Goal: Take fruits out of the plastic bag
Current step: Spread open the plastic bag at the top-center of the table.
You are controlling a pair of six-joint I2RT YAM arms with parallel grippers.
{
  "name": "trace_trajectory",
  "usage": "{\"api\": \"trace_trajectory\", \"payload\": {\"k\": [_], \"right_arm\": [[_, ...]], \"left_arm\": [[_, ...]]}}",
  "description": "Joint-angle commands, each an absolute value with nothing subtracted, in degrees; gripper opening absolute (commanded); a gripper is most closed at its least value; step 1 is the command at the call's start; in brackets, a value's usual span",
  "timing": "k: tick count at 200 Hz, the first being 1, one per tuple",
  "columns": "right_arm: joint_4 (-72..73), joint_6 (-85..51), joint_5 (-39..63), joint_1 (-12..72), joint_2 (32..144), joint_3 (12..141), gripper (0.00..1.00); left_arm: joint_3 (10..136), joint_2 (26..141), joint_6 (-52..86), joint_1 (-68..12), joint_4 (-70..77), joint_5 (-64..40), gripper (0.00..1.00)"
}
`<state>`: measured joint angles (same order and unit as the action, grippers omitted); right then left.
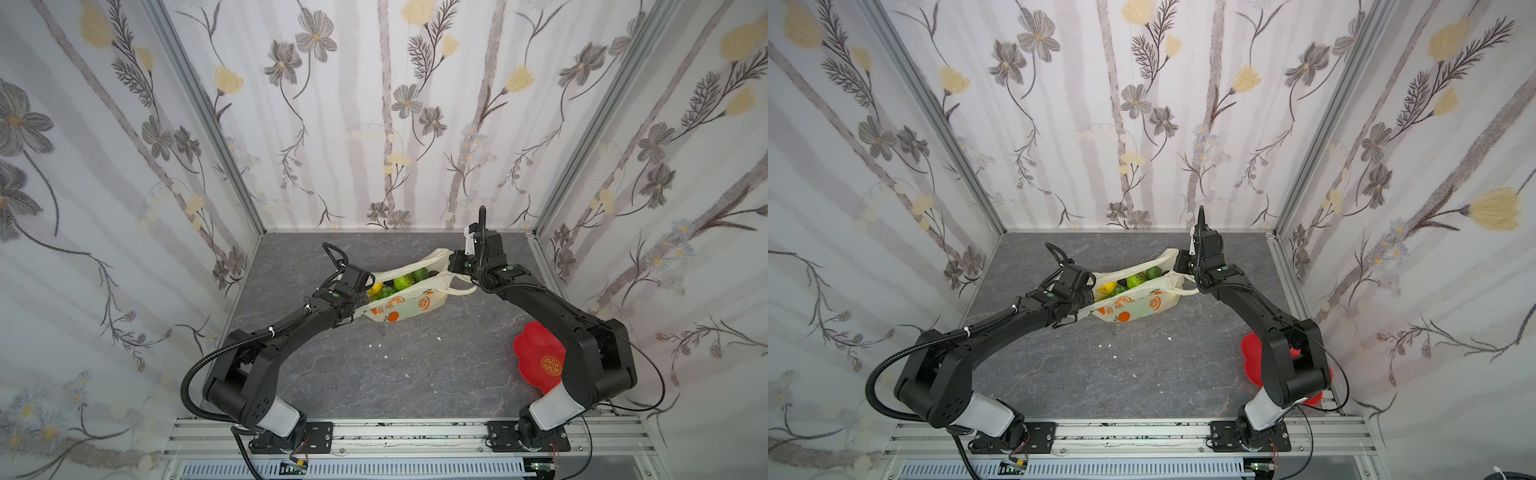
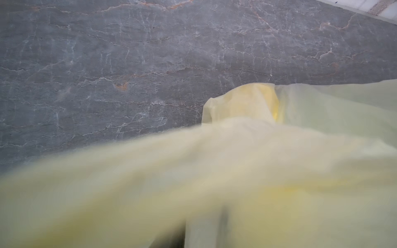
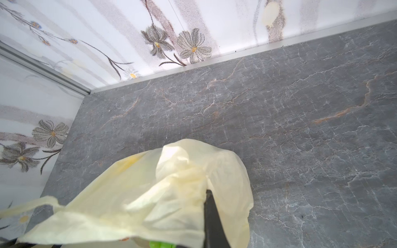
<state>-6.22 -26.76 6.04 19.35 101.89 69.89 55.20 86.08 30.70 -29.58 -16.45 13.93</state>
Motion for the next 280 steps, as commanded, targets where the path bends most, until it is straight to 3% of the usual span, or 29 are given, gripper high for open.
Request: {"api": "trace_trajectory", "payload": {"k": [1,25,52,96,112,125,152,171,206,280], "right_arm": [[-0.51,-28.30,8.61,18.90,104.89,72.42,0.00],[0.96,-29.13,10.58,19.15,107.78,75.96,0.00],[-0.75,-27.93,9.46,19.09,108.32,78.85,0.00],[-9.84,-24.03,0.20,19.68,103.05,78.88,0.64],[-13.49,-22.87,-5.50,21.04,99.98,78.06,0.79],[-16.84,-22.18,-10.96,22.89,97.73,77.95,0.84],[-22.78,-20.51,-23.85,28.36,93.96,78.44,0.88],[-25.21,-20.11,-27.22,32.80,92.97,79.50,0.87],[-27.10,-21.34,-26.62,38.95,97.08,81.24,0.84],[-27.31,-24.98,-27.43,37.38,106.06,78.36,0.81]], "left_arm": [[52.64,84.64,31.28,-29.51,-9.97,9.04,0.19],[52.29,85.84,31.28,-30.28,-7.33,6.22,0.08],[53.46,86.31,30.94,-33.04,-6.36,7.90,0.03],[55.53,88.26,31.78,-37.05,-5.89,11.86,0.00],[56.11,89.20,32.59,-38.12,-5.63,13.29,0.00],[56.58,89.98,33.17,-38.77,-5.47,14.16,0.00],[57.46,90.95,33.76,-39.78,-5.36,15.95,0.00],[57.83,91.12,33.91,-40.55,-5.27,16.86,0.00],[57.83,90.69,34.47,-41.13,-5.19,18.30,0.00],[55.52,88.47,36.38,-41.30,-4.93,20.61,0.00]]}}
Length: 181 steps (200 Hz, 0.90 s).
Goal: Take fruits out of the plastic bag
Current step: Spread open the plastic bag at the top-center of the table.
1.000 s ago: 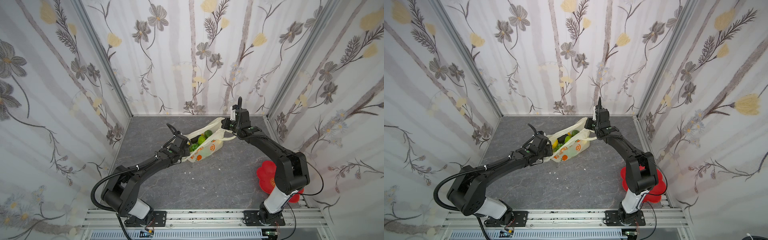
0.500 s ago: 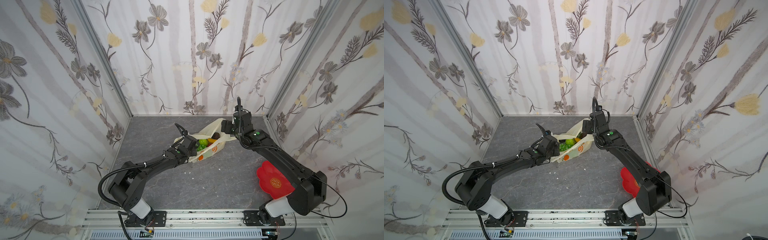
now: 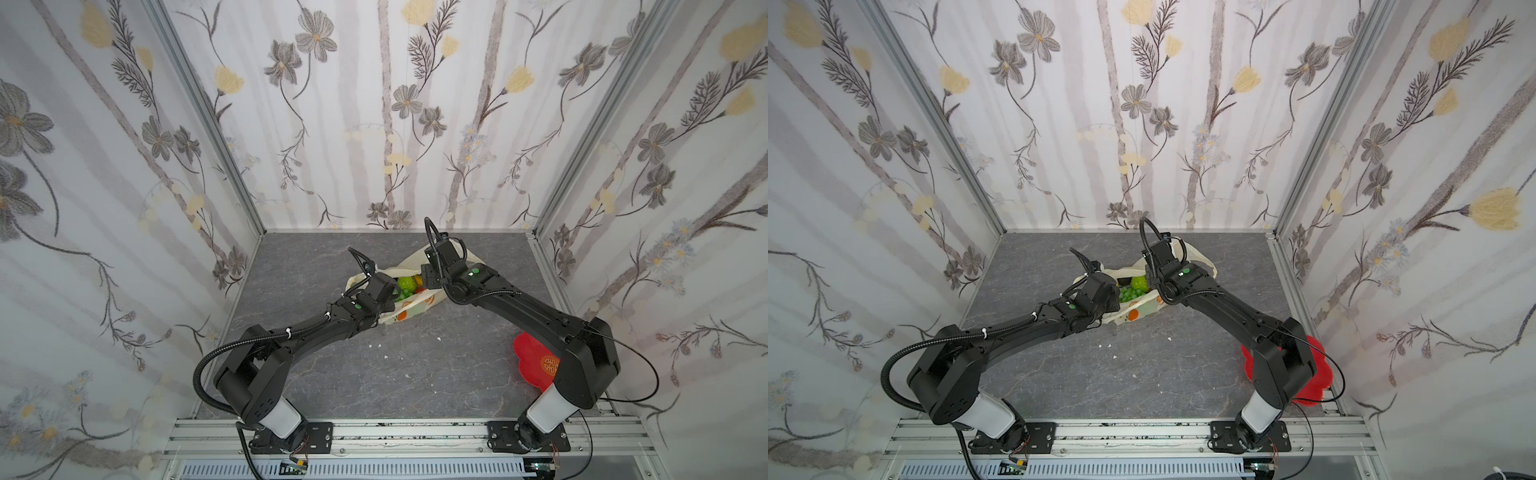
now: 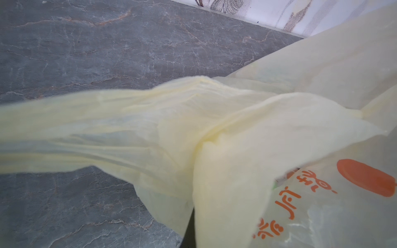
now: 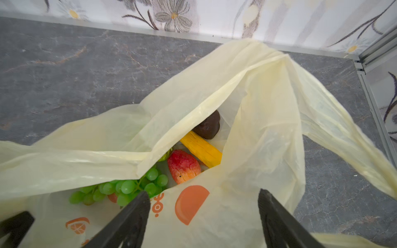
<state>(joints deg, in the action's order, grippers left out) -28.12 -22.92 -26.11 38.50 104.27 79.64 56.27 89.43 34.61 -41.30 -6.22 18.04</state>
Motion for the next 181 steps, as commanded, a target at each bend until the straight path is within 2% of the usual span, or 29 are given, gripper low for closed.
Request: {"api": "trace_trajectory", "payload": {"k": [1,45,70,87,94,121,140,152,165,181], "right_arm": [[-27.19,-25.01,-27.38,37.28,106.16,78.29,0.81],[-18.81,-25.78,-16.40,33.52,108.43,76.64,0.82],[-17.06,-26.19,-14.12,33.26,110.79,78.73,0.78],[-17.61,-26.24,-14.23,32.68,113.16,79.74,0.66],[-17.75,-26.36,-14.77,32.25,113.42,79.41,0.55],[-14.57,-25.86,-15.03,29.92,109.39,73.27,0.27],[-6.94,-25.06,-8.88,26.29,103.85,64.97,0.11],[-0.99,-25.05,-3.01,23.66,101.15,59.77,0.01],[3.64,-25.37,0.80,21.67,99.73,55.51,0.00],[8.11,-26.39,4.56,19.96,99.32,51.82,0.00]], "left_arm": [[55.49,88.44,36.43,-41.30,-4.93,20.63,0.00],[54.22,87.14,38.06,-41.43,-3.39,19.83,0.00],[53.97,86.53,38.75,-41.51,-2.48,19.11,0.00],[53.50,86.10,39.19,-41.44,-2.11,19.20,0.00],[53.33,85.79,39.43,-41.35,-2.03,19.53,0.00],[50.98,84.53,42.03,-36.84,-1.14,14.83,0.00],[49.06,82.99,42.10,-32.96,0.84,12.07,0.00],[47.23,82.58,42.92,-29.37,4.52,6.90,0.00],[44.88,82.69,45.03,-25.20,8.98,0.75,0.00],[44.87,83.84,44.42,-23.41,11.63,-1.95,0.00]]}}
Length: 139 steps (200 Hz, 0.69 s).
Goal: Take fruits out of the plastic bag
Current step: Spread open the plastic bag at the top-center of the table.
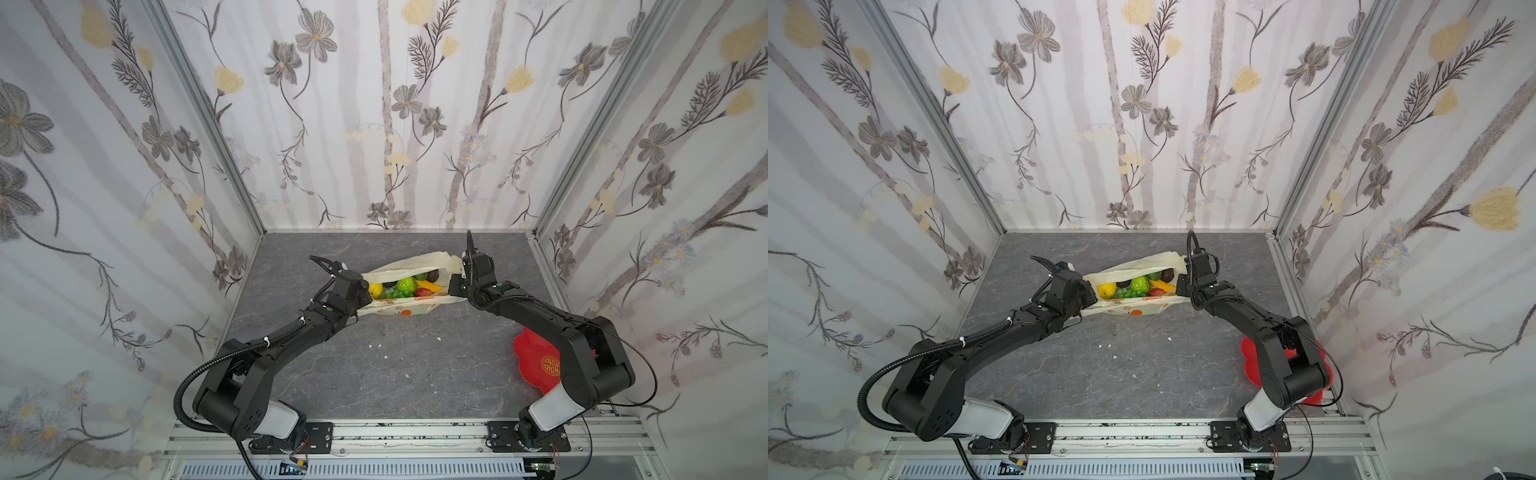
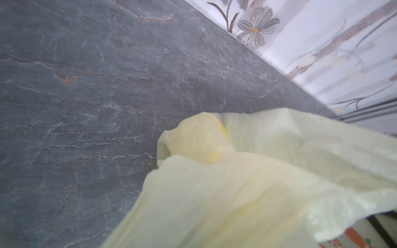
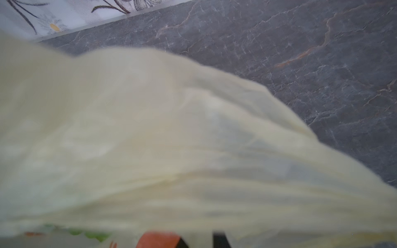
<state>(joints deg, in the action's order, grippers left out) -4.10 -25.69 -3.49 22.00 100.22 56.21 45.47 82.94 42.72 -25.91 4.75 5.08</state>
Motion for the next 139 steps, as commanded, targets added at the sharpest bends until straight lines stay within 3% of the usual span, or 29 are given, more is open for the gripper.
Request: {"api": "trace_trajectory", "payload": {"k": [1,46,64,80,105,121,139], "right_arm": [[8.36,-26.47,4.79,19.87,99.32,51.62,0.00],[15.02,-28.03,9.58,20.51,97.77,48.13,0.00],[14.99,-27.95,9.32,21.12,96.91,48.11,0.00],[14.36,-27.93,9.11,21.90,96.54,48.46,0.00],[13.85,-28.03,8.05,23.08,95.93,48.33,0.00],[13.77,-28.09,7.55,23.88,95.76,48.15,0.00],[14.10,-28.95,7.99,24.35,95.63,47.76,0.00]], "left_arm": [[45.02,83.89,44.36,-23.39,11.66,-1.99,0.00],[48.20,87.53,42.72,-23.72,12.11,-6.05,0.02],[48.38,87.48,41.80,-24.99,10.57,-4.83,0.17],[49.38,87.53,41.34,-26.59,6.30,-1.34,0.40],[49.94,87.02,41.39,-28.79,1.80,3.33,0.61],[49.94,87.45,42.42,-28.97,0.74,3.54,0.69],[50.32,88.93,43.06,-29.49,0.09,3.26,0.71]]}}
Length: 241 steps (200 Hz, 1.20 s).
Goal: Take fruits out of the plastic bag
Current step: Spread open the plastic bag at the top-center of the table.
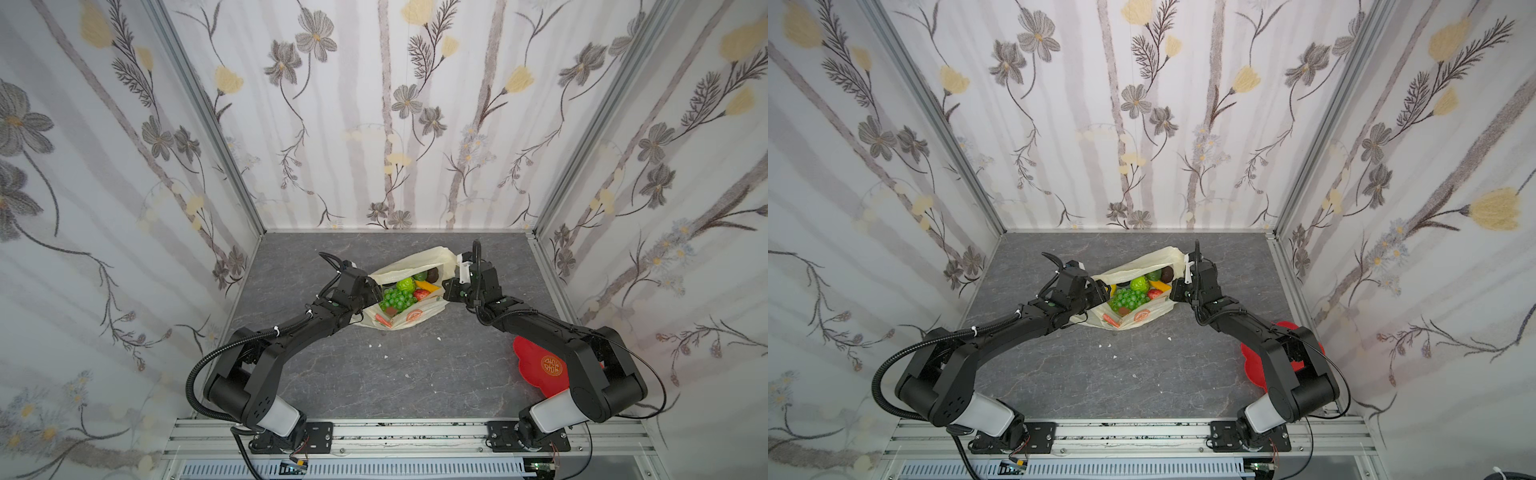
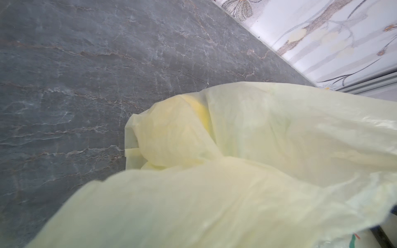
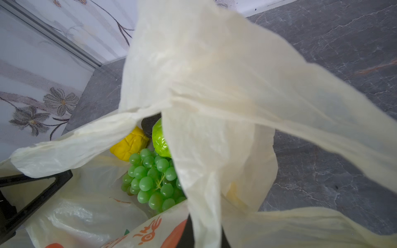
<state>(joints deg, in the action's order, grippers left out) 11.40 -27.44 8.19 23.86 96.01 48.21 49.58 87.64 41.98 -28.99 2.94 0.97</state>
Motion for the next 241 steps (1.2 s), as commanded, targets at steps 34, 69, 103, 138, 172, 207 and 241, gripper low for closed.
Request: {"api": "trace_trajectory", "payload": {"k": [34,69,103,138,172,207,241], "right_arm": [[17.57,-32.46,12.17,22.95,95.69,46.08,0.00],[25.77,-36.83,18.44,17.35,96.82,41.88,0.00],[30.86,-39.56,23.01,13.59,99.75,40.65,0.00],[24.00,-35.24,18.05,16.36,97.58,42.71,0.09],[8.22,-27.73,4.28,21.23,94.04,49.00,0.51],[-7.31,-21.03,-12.74,27.33,91.76,55.18,0.77],[-16.72,-17.06,-29.96,32.84,92.81,61.48,0.84]], "left_arm": [[50.04,91.12,42.91,-30.25,-0.05,3.27,0.50],[46.95,90.84,42.19,-28.34,0.15,3.51,0.09],[46.11,90.07,41.75,-27.07,1.03,1.56,0.00],[47.82,89.70,40.38,-28.99,1.76,2.36,0.00],[49.36,89.69,39.82,-30.19,1.66,2.78,0.00],[50.12,89.02,39.12,-30.33,1.56,4.12,0.00],[51.32,89.17,38.98,-30.30,1.34,3.81,0.00]]}}
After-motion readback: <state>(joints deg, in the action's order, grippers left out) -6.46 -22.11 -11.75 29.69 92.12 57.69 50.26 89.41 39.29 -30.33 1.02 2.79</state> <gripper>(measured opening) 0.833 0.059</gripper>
